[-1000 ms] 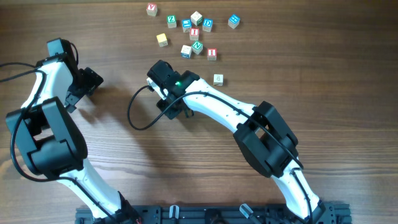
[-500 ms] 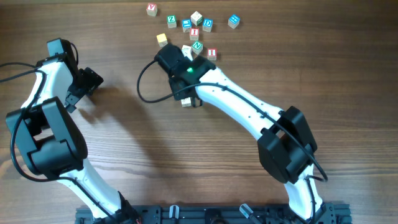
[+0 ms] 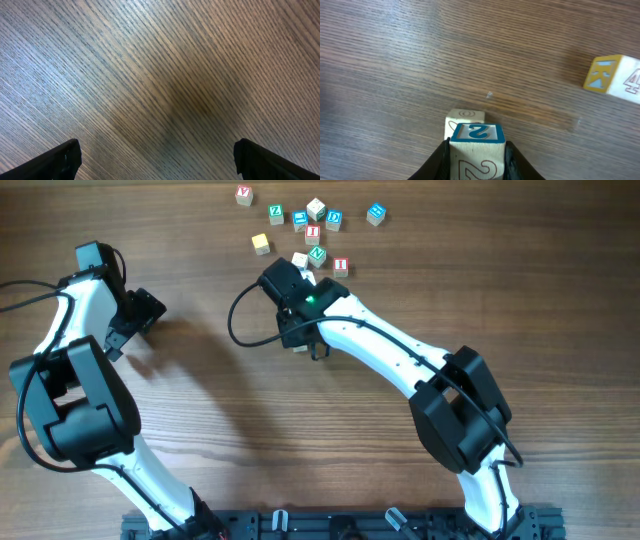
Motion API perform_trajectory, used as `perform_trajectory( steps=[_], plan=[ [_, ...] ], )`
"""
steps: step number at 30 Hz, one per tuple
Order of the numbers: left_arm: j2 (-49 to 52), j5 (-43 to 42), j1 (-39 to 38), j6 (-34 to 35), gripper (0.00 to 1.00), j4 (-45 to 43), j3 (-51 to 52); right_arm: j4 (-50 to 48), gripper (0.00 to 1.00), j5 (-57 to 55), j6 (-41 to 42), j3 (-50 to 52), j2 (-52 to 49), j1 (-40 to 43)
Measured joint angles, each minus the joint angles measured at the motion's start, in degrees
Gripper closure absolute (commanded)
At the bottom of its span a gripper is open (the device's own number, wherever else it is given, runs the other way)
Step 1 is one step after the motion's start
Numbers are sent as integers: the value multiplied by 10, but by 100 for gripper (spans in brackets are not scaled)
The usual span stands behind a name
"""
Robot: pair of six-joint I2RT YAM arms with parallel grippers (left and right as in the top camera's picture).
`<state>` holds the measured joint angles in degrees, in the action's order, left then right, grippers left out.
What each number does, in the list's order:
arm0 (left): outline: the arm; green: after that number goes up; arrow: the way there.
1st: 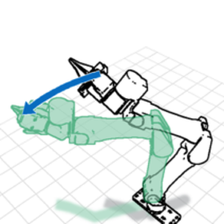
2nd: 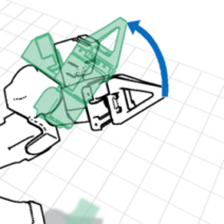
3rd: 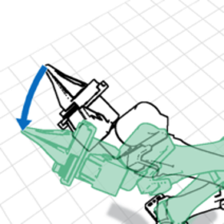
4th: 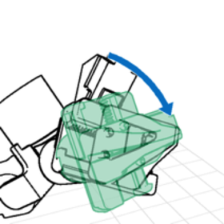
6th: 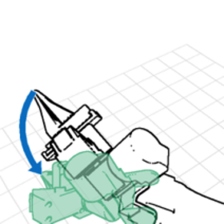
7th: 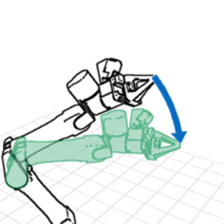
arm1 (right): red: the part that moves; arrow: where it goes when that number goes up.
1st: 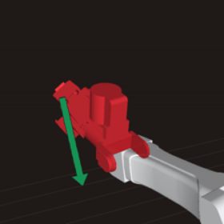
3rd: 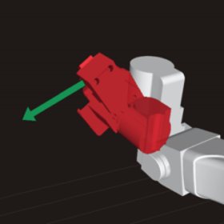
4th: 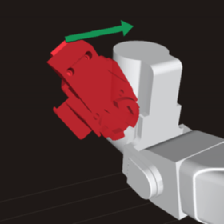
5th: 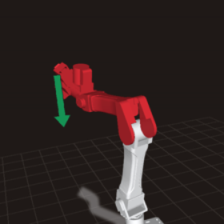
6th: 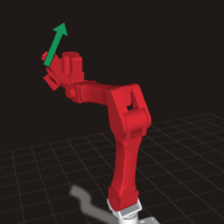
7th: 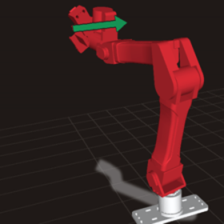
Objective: Form a tower
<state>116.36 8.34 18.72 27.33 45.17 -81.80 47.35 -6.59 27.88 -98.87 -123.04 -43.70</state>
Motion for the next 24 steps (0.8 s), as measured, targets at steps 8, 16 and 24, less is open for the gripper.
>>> perform_trajectory(
  steps=[8,16,24],
  plan=[
    [0,0,0,0,0,0,0,-12,74,17,0,11,0,0],
    [0,0,0,0,0,0,0,-11,70,17,21,11,0,0],
    [0,0,0,0,0,0,0,-12,69,19,28,11,0,0]
  ],
)
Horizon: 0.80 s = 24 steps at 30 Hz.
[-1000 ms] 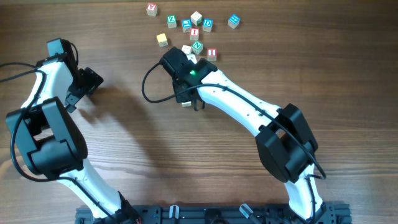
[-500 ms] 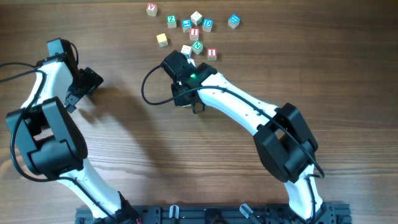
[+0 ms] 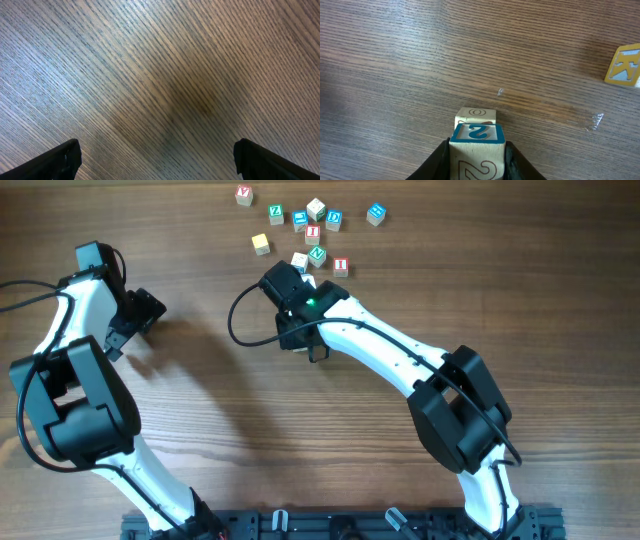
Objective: Form a tower
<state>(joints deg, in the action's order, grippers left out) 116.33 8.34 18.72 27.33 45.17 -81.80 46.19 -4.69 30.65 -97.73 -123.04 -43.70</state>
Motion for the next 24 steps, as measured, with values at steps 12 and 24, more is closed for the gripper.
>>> perform_trajectory(
  steps=[12,24],
  plan=[
    [0,0,0,0,0,0,0,0,62,2,4,0,0,0],
    [0,0,0,0,0,0,0,0,69,3,1,0,0,0]
  ],
)
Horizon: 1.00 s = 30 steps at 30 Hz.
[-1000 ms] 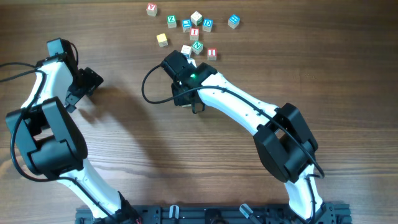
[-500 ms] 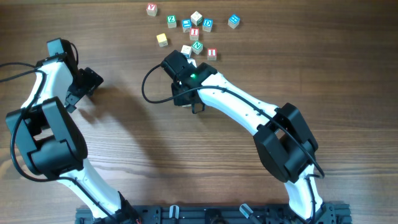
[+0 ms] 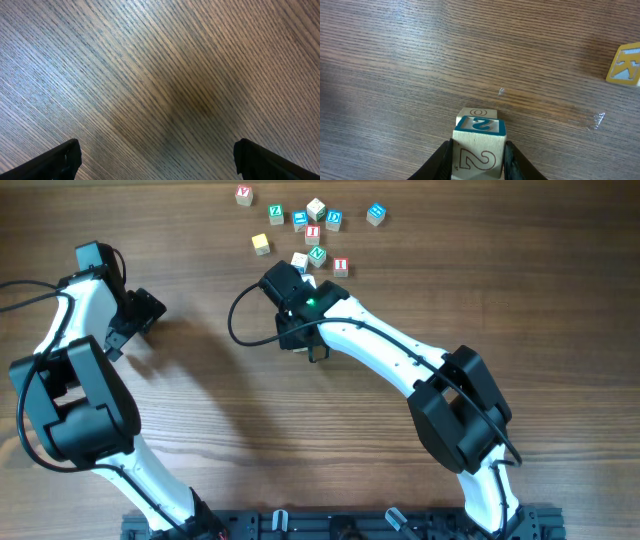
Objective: Form a tower
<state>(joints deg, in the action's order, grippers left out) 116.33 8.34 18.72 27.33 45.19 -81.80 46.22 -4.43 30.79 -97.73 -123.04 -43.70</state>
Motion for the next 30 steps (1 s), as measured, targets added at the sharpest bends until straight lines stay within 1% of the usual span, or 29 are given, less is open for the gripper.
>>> perform_trajectory(
  steps=[8,9,10,11,14,15,16,18,19,21,27,30],
  plan=[
    [0,0,0,0,0,0,0,0,67,6,-2,0,0,0],
    [0,0,0,0,0,0,0,-1,60,6,-2,0,0,0],
    [0,0,0,0,0,0,0,-1,47,6,-2,0,0,0],
    [0,0,0,0,0,0,0,-1,43,8,-3,0,0,0],
    [0,0,0,0,0,0,0,0,40,12,-6,0,0,0],
    [0,0,0,0,0,0,0,0,35,12,-6,0,0,0],
    [0,0,0,0,0,0,0,0,34,12,-6,0,0,0],
    [0,0,0,0,0,0,0,-1,33,12,-7,0,0,0],
    [0,0,0,0,0,0,0,-1,29,12,-6,0,0,0],
    [0,0,0,0,0,0,0,-5,28,12,-7,0,0,0],
    [0,0,0,0,0,0,0,-16,29,12,-6,0,-1,0],
    [0,0,0,0,0,0,0,-24,34,10,-6,0,-12,0]
  ],
)
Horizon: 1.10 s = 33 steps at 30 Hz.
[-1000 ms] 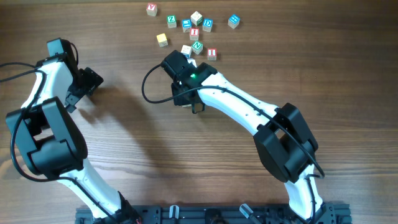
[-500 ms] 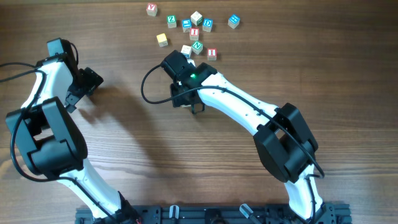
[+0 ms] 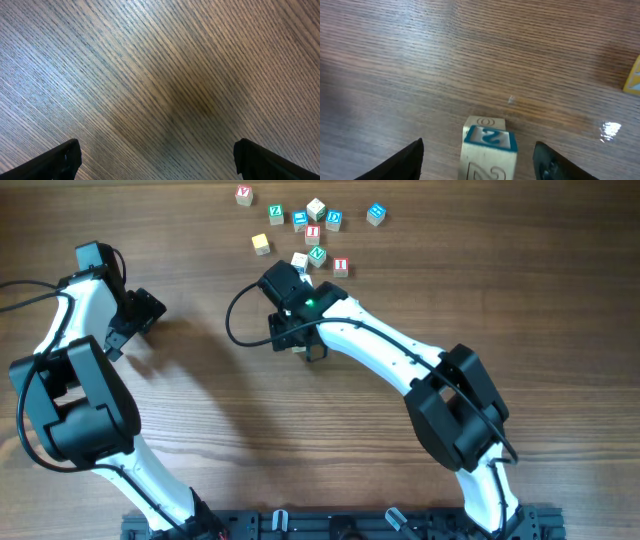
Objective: Form a tower
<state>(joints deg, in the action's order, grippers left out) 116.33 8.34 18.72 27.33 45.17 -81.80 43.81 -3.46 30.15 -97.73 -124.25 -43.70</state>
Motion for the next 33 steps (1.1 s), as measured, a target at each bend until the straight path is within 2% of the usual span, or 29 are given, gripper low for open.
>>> perform_trajectory(
  steps=[12,15,18,24,30,33],
  plan=[
    [0,0,0,0,0,0,0,-14,40,-20,20,1,-33,-15],
    [0,0,0,0,0,0,0,-15,45,-39,20,1,-46,-19],
    [0,0,0,0,0,0,0,-20,55,-56,20,1,-57,-20],
    [0,0,0,0,0,0,0,-26,55,-61,20,1,-57,-20],
    [0,0,0,0,0,0,0,-26,66,-62,15,1,-57,-20],
    [0,0,0,0,0,0,0,-26,64,-62,15,1,-57,-20]
  ],
)
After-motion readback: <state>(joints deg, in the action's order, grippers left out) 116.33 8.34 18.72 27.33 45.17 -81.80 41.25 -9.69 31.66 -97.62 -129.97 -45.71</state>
